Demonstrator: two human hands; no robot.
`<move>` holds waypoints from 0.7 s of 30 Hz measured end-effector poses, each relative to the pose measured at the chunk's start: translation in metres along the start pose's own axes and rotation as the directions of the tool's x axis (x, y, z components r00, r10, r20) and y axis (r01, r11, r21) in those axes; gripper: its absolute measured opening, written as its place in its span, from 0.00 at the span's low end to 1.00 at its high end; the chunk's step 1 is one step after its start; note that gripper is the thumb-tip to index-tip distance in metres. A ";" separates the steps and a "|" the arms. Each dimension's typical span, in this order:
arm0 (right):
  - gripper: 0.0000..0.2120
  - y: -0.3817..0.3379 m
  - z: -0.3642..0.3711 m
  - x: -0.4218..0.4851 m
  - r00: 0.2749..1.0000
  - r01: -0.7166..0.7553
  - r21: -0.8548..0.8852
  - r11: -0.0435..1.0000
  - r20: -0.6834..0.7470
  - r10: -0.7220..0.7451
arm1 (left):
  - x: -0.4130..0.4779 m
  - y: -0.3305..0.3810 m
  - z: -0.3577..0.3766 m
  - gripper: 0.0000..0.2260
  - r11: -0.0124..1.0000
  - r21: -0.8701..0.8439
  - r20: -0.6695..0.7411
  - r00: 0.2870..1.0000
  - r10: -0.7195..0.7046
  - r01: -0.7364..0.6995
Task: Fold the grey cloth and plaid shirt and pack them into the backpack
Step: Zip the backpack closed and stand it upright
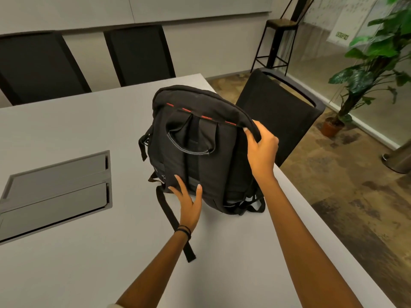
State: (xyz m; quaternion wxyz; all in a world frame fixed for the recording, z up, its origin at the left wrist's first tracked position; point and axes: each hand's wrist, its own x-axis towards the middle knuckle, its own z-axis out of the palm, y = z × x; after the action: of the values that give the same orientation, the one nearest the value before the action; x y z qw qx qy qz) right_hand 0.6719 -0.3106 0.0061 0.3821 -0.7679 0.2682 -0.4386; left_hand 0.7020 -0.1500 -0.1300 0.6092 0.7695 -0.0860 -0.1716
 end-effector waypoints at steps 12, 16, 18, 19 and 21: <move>0.12 0.027 -0.008 0.078 0.994 0.095 -0.025 0.995 -0.055 -0.097 | 0.071 0.021 0.051 0.40 0.997 0.022 0.185 0.980 0.070 -0.075; 0.11 0.043 -0.013 0.103 0.988 0.059 -0.031 0.998 -0.144 -0.063 | 0.094 0.011 0.067 0.53 0.963 0.179 0.378 0.918 0.121 -0.201; 0.12 0.052 -0.015 0.115 0.981 0.037 -0.041 0.998 -0.190 -0.044 | 0.103 0.008 0.080 0.58 0.928 0.240 0.462 0.874 0.150 -0.286; 0.12 0.056 -0.016 0.121 0.977 0.033 -0.043 0.999 -0.209 -0.041 | 0.107 0.008 0.087 0.59 0.912 0.258 0.488 0.858 0.163 -0.319; 0.11 0.066 -0.017 0.131 0.972 0.030 -0.060 0.998 -0.231 -0.043 | 0.117 0.007 0.103 0.59 0.903 0.264 0.512 0.843 0.167 -0.339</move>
State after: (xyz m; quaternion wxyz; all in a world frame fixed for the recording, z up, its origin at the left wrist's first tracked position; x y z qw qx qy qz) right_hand 0.7135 -0.4514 0.0190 0.3185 -0.7266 0.3090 -0.5245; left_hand 0.7727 -0.2850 -0.1619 0.4422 0.7790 -0.3643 -0.2546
